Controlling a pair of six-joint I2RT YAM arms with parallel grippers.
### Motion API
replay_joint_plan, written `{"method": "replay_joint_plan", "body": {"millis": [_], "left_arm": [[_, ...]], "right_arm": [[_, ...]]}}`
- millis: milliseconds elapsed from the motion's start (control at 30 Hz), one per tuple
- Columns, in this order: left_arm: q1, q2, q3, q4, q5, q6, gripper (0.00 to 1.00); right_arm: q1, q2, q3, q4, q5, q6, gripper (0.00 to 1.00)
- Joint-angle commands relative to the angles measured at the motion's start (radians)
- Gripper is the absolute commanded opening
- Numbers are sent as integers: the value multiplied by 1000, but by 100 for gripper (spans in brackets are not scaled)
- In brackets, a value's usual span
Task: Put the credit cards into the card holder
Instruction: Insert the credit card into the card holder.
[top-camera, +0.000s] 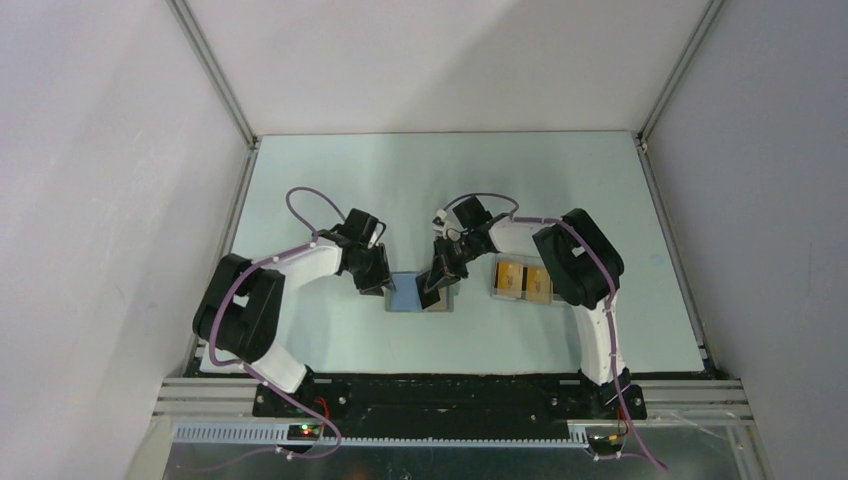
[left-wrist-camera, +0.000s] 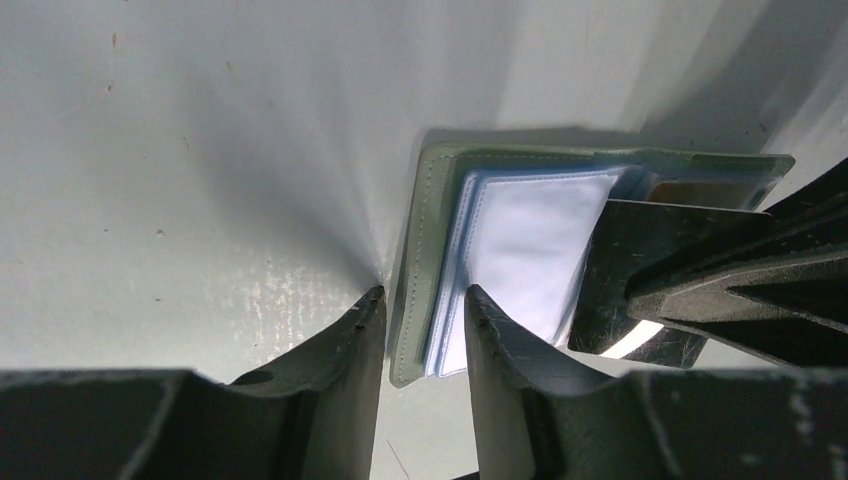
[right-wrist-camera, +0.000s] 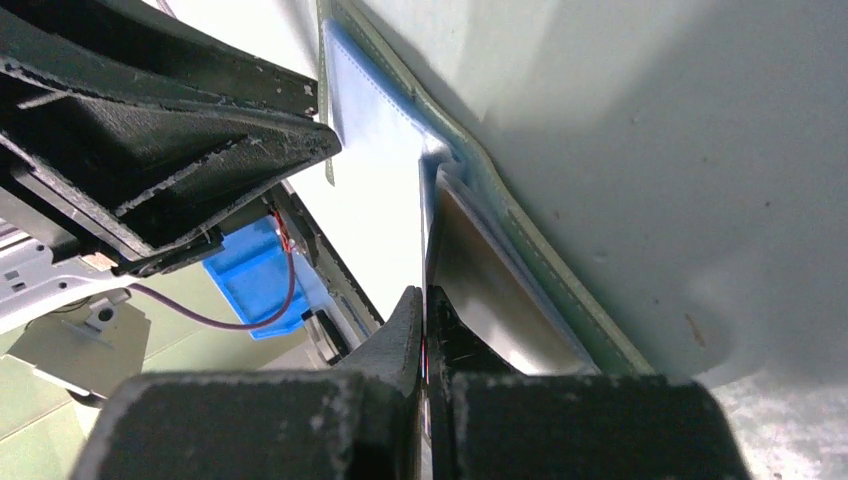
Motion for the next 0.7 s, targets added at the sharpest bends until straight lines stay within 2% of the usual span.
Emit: {"method": "replay_joint_plan", "body": {"millis": [0,467,667], "left_arm": [[-9,28,7,-7,-25,34,40],[-12,31,9,-12,-21,42,39],[-14,29,8,-12,-18,42,36]], "right_arm": [[-5,39,44,42,-39,8,0],[19,70,46,131,-38,-9,0],[35,88,46,175,-21,20,0]]}}
